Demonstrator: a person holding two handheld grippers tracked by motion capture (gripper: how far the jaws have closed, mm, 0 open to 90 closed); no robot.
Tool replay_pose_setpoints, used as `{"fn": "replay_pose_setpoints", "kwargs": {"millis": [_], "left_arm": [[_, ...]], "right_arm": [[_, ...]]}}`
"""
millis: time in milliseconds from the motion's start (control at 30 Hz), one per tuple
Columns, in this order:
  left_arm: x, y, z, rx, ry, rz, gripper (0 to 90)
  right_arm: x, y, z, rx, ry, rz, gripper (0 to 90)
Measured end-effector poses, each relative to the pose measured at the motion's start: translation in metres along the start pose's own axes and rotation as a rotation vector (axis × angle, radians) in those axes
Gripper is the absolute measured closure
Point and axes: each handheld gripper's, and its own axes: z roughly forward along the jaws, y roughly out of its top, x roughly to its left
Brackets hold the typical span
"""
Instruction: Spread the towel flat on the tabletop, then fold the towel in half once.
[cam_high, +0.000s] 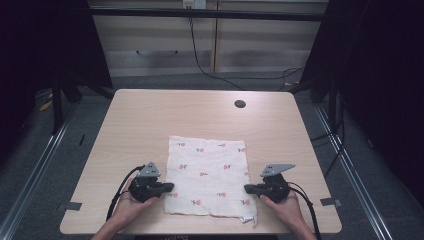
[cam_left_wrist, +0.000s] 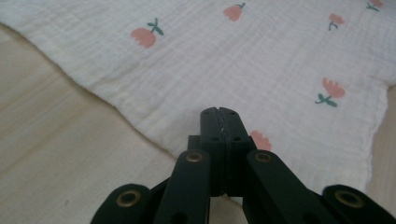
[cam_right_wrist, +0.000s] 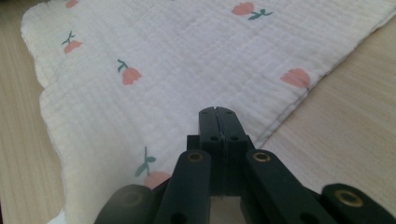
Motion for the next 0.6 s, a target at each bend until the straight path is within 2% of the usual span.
{"fn": "replay_pose_setpoints", "kwargs": {"millis": [167, 200, 267, 467, 600], "left_arm": [[-0.006, -0.0043, -0.0039, 0.006, -0.005, 0.019, 89.6], [-0.006, -0.0043, -0.0039, 0.006, -0.005, 0.019, 89.6], [-0.0041, -0.0068, -0.0045, -0.006, -0.023, -0.009, 89.6], [-0.0092, -0.0091, -0.0056, -0.008, -0.033, 0.0, 89.5], [-0.0121, -0.0097, -0.0075, 0.008, -0.04, 0.011, 89.0]], "right_arm": [[0.0031, -0.0019, -0.0022, 0.009, 0.001, 0.0, 90.0], [0.0032, -0.002, -0.0023, 0.01, 0.0, 0.002, 90.0], [0.0031, -0.0029, -0.0023, 0.006, 0.013, 0.01, 90.0], [0.0074, -0.0054, -0.0037, 0.01, 0.029, 0.011, 90.0], [0.0095, -0.0062, -0.0039, 0.008, 0.029, 0.004, 90.0]]}}
